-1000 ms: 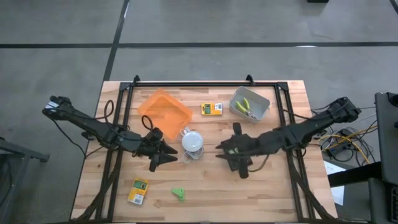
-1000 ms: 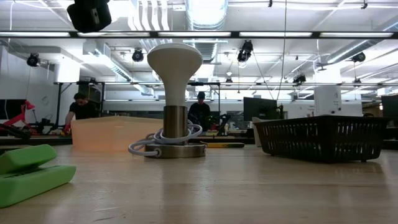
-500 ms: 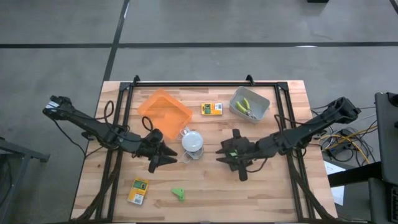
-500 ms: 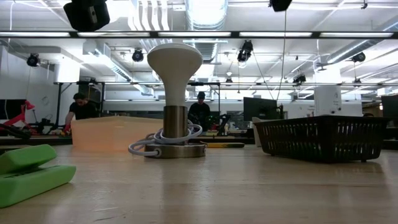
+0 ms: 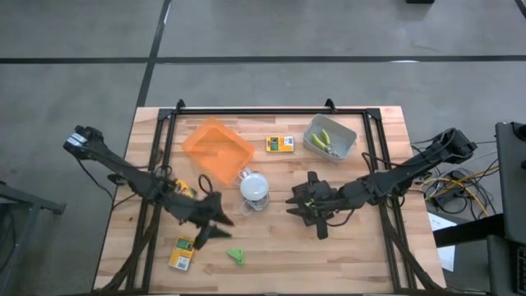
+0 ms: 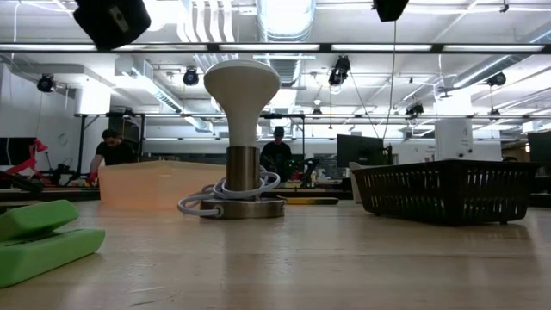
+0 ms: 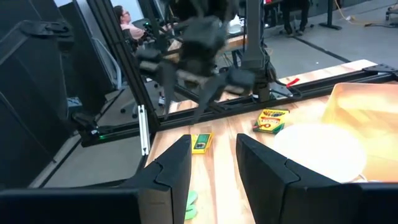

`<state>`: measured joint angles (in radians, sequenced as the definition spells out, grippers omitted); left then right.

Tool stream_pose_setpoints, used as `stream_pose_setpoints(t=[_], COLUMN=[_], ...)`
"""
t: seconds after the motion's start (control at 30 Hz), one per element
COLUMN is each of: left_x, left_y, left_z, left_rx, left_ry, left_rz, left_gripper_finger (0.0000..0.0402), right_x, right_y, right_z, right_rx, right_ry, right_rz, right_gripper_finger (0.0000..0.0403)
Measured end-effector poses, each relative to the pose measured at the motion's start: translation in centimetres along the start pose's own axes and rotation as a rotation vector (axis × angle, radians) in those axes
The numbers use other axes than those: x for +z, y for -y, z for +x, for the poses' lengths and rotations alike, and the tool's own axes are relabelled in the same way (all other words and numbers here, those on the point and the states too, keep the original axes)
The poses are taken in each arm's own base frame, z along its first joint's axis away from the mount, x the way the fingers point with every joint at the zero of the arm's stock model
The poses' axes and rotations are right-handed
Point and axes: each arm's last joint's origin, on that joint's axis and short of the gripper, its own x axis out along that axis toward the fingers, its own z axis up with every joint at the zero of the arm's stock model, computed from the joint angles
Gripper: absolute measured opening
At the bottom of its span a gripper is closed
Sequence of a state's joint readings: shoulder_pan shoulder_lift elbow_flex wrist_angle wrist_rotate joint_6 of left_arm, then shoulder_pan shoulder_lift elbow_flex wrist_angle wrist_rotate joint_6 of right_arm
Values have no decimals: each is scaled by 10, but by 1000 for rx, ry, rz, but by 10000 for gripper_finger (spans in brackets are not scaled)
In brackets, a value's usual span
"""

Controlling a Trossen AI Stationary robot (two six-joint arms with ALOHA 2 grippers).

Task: Pick & Place School Supplies
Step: Put the green eraser into the black bin

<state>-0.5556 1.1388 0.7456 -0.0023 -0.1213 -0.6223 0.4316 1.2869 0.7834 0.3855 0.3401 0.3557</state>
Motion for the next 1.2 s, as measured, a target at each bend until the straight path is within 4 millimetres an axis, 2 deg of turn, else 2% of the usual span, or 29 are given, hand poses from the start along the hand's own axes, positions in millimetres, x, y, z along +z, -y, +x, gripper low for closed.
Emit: stream_pose_setpoints(t=[0.13,0.23,0.33,0.4,0.57,0.63,0.8,1.2], left_x=[-25,-39,-47,-50,-50,-54,-68,-90], left_y=[15,29,37,34,26,25,22,7], left_z=[19,27,35,43,58,63,75,92], left_rx=[-138,-229,-224,-132,138,156,91,167], left_ry=[-134,-173,-185,-184,-100,-118,-221,-347], left_rz=[301,527,647,609,356,370,548,521], left_gripper_finger=[190,190,190,190,190,190,190,190], right_x=[0,0,0,0,0,0,-1,-1], right_y=[0,0,0,0,0,0,0,0], right_z=[0,0,0,0,0,0,0,0], right_rx=[-1,-2,-4,-4,-5,-5,-5,-5], right_ry=[0,0,-3,-4,-4,-5,-6,-7], right_rz=[0,0,-1,-1,-2,-1,-2,1], right_gripper_finger=[123,123,123,123,123,123,123,123])
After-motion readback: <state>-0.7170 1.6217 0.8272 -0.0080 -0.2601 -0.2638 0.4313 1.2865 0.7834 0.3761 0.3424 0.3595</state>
